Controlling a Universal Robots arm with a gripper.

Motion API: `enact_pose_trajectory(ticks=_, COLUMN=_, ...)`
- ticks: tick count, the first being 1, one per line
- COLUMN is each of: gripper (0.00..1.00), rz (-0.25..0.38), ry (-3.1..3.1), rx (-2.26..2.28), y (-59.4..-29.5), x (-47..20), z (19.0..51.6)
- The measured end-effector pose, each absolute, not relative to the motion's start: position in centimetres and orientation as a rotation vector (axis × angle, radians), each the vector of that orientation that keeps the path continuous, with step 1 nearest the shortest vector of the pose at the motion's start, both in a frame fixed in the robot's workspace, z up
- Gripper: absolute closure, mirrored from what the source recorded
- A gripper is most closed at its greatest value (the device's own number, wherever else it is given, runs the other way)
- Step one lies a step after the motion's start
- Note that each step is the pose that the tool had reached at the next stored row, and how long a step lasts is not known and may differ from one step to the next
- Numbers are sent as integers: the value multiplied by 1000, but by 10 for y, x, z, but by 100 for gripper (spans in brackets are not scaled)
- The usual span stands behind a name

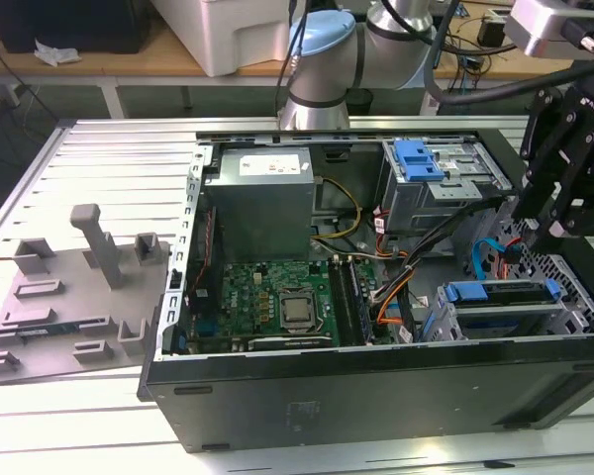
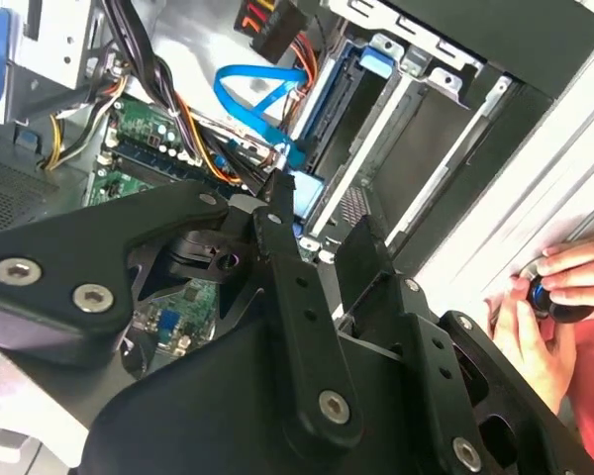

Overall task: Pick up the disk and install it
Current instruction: 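Insert the first disk wire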

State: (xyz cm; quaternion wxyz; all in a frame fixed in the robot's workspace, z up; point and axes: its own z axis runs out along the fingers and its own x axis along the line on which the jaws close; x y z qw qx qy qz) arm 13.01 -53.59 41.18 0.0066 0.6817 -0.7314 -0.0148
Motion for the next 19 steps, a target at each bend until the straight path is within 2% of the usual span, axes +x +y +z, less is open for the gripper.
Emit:
enact_pose_trajectory(ticks=7, gripper=56, rz=-40, ry=-2305, rx=2110, y=-528, x=138, z=411)
enact_pose_trajectory(ticks=13, gripper=56, rz=44, ry=-2269, rx=2072, y=-521, x=143, z=411)
enact_pose_trajectory(ticks=19, gripper=56, rz=81, ry=-2255, rx=2054, y=-510, x=145, z=411)
